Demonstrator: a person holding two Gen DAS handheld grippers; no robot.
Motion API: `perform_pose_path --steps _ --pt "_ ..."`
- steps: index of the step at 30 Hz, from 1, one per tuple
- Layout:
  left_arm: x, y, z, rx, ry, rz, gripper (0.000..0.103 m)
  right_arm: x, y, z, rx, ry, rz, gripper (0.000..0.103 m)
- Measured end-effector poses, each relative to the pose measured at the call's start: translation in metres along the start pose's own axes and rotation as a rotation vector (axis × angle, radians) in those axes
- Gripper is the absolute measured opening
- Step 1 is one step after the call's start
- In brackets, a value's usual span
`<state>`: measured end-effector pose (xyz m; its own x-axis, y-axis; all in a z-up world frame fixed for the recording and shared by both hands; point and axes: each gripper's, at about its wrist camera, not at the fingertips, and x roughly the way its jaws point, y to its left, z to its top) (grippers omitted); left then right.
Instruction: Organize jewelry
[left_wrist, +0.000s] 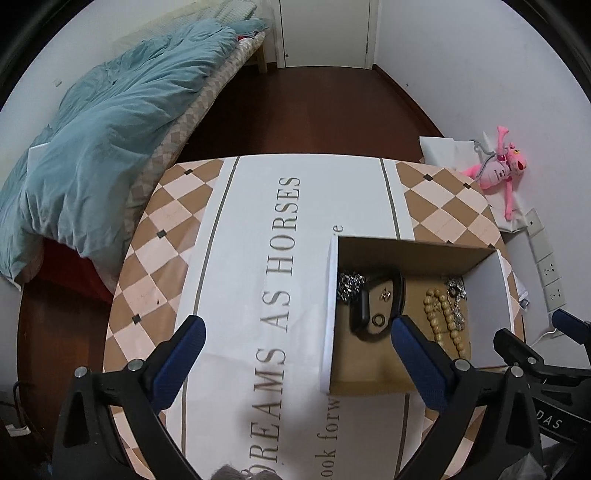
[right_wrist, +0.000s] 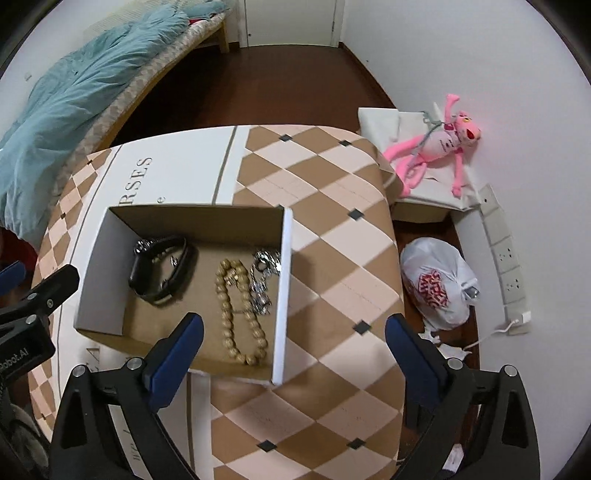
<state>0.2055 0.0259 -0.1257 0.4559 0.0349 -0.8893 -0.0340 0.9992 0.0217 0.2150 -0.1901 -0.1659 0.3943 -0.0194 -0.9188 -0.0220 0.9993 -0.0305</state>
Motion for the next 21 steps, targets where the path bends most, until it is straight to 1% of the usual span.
perform_pose_path --steps 6,10,14,16,21 --pt "-0.015 -0.004 -0.011 0.0 -0.022 -0.008 0.103 -0.013 -0.003 -0.013 0.024 -0.02 -0.009 0.1" --pt "-0.033 -0.004 -0.017 -0.004 -0.053 -0.011 0.103 -0.035 -0.005 -0.023 0.031 -0.056 -0.014 0.1" --pt "-0.06 -0.003 -0.026 -0.018 -0.091 -0.027 0.103 -0.066 -0.006 -0.035 0.034 -0.109 -0.02 0.101" --pt "-0.075 -0.002 -0.03 -0.023 -0.111 -0.047 0.103 -0.084 -0.007 -0.04 0.034 -0.139 -0.023 0.101" --pt "-0.124 -0.001 -0.043 -0.021 -0.183 -0.069 0.103 -0.132 -0.006 -0.056 0.041 -0.215 -0.02 0.101"
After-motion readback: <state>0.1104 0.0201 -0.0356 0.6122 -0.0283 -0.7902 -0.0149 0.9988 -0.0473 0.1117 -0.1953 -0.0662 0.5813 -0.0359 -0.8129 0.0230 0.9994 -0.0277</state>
